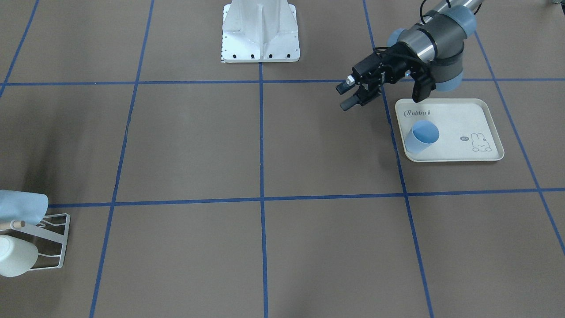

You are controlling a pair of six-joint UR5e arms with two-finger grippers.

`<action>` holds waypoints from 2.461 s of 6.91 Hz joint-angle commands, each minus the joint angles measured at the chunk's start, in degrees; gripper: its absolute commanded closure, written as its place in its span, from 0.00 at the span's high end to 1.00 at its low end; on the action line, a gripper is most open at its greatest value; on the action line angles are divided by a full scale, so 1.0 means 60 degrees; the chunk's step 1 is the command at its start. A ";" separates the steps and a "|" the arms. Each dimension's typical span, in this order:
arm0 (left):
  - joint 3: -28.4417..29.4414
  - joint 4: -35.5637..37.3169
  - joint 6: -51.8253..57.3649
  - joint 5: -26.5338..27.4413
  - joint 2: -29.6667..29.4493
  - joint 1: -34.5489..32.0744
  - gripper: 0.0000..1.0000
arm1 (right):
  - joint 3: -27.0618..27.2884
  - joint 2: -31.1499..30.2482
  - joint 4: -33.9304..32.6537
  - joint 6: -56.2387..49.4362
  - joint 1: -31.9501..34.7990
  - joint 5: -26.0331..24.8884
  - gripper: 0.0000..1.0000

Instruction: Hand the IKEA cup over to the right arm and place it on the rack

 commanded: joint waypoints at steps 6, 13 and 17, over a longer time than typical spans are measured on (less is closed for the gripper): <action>-0.1967 0.9331 0.8329 -0.1774 0.1436 -0.2509 0.83 | 0.0064 -0.0154 0.0015 0.0040 -0.0256 -0.0025 1.00; -0.1300 1.0545 0.8399 -0.3107 0.1559 -0.1809 0.82 | 0.0488 -0.0388 0.0015 0.0127 -0.0285 -0.0010 1.00; -0.0608 1.0544 0.8413 -0.3107 0.1191 -0.1586 0.38 | 0.0503 -0.0388 0.0015 0.0127 -0.0285 -0.0010 1.00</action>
